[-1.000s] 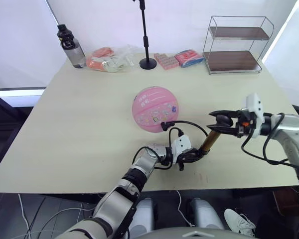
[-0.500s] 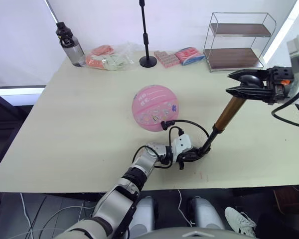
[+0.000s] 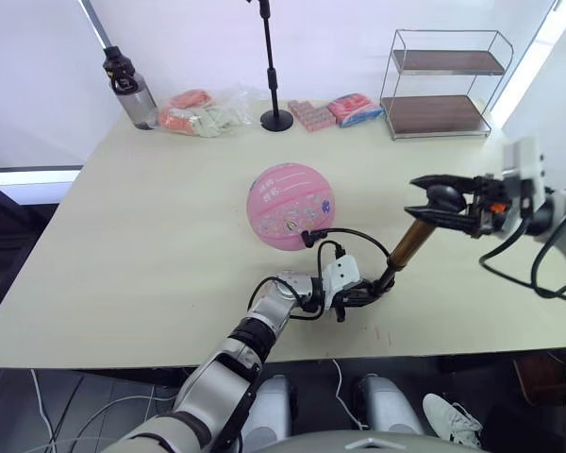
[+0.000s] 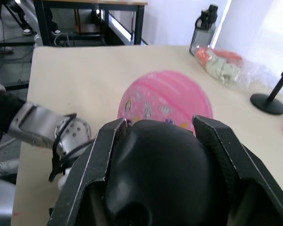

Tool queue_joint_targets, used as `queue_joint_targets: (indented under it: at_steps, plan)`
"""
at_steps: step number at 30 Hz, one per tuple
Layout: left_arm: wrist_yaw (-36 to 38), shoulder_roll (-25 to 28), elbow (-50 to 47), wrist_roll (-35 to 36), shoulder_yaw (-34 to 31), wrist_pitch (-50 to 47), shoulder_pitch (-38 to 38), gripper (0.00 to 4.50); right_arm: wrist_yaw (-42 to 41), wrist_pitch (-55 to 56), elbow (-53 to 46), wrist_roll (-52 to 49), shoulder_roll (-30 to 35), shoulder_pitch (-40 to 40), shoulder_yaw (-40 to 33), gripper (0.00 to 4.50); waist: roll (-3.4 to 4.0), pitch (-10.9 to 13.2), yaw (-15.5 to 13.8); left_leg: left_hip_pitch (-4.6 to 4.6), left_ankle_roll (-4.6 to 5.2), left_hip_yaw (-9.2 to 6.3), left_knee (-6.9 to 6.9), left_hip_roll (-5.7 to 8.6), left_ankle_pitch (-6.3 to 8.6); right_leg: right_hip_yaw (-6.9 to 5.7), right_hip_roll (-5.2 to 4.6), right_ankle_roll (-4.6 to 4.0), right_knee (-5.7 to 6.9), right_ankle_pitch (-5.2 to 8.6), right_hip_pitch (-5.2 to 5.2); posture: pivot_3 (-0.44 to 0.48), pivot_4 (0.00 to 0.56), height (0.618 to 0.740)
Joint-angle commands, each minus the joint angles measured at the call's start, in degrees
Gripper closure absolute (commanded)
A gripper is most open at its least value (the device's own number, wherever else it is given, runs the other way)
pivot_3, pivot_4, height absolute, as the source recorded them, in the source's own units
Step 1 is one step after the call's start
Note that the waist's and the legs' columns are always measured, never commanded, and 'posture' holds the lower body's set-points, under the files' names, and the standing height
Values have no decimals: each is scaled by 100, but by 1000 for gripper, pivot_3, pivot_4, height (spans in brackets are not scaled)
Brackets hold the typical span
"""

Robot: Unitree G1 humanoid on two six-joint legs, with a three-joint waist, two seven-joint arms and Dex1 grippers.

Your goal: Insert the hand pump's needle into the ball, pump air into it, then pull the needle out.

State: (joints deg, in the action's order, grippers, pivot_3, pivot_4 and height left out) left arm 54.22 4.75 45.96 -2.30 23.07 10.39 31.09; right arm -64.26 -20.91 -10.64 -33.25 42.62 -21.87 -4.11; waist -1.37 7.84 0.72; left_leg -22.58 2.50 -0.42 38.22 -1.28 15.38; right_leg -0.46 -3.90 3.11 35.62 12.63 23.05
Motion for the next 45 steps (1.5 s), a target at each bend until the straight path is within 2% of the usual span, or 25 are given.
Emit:
queue_joint_targets:
  at_steps: [1, 6, 11, 20, 24, 34, 37, 42, 45]
  plan:
    - [-80, 250, 668, -390, 148, -486, -349, 3567, -47, 644, 532, 821, -195, 442, 633, 2759, -2, -7, 7, 3, 0, 1, 0, 0, 0, 1, 1, 0, 0, 0, -1, 0, 150, 740]
    - [-91, 245, 666, -388, 131, -503, -347, 3567, 54, 1037, 935, 1023, -591, 670, 801, 2759, -10, -11, 9, 30, -1, 0, -1, -2, 0, 1, 1, 4, 0, 3, -28, 0, 150, 740]
    - [-105, 233, 626, -383, 135, -511, -393, 3567, 57, 1149, 977, 1103, -608, 643, 777, 2759, -11, -13, 5, 40, -1, 0, -5, -2, 1, 2, 0, 3, 0, 4, -36, 0, 150, 740]
    - [-98, 207, 687, -386, 128, -493, -370, 3567, -279, 460, 540, 389, 76, 29, 98, 2759, 14, 9, -39, 24, -1, -1, -6, 6, 1, 0, -16, -11, -2, -3, -30, 0, 150, 740]
    - [-85, 200, 725, -384, 136, -474, -344, 3567, -342, -185, 279, -218, 469, -418, -305, 2759, 32, 27, -86, -24, -1, 1, 0, 15, 0, 0, -20, -21, -4, -12, 7, 0, 150, 740]
    - [-59, 180, 792, -398, 152, -435, -307, 3567, -262, -1328, 217, -1206, 1082, -1756, -990, 2759, 54, 57, -102, -24, -1, -2, -1, 11, 0, -3, -15, -22, -6, -10, 9, 0, 150, 740]
    - [-65, 179, 802, -403, 153, -427, -307, 3567, -239, -1532, 278, -1361, 1161, -2021, -1100, 2759, 34, 70, -117, -26, 0, -3, -1, 11, 0, -4, -15, -22, -6, -11, 11, 0, 150, 740]
    - [-84, 176, 816, -405, 151, -419, -302, 3567, -190, -1790, 234, -1474, 1126, -2153, -1078, 2759, 47, 81, -125, -36, 0, 5, 0, 13, 0, 3, -18, -22, -6, -12, 19, 0, 150, 740]
    - [-98, 173, 813, -408, 154, -409, -322, 3567, -230, -1650, 90, -1256, 1038, -1793, -875, 2759, 49, 80, -127, -36, 0, 4, 0, 13, 0, 3, -18, -23, -6, -12, 19, 0, 150, 740]
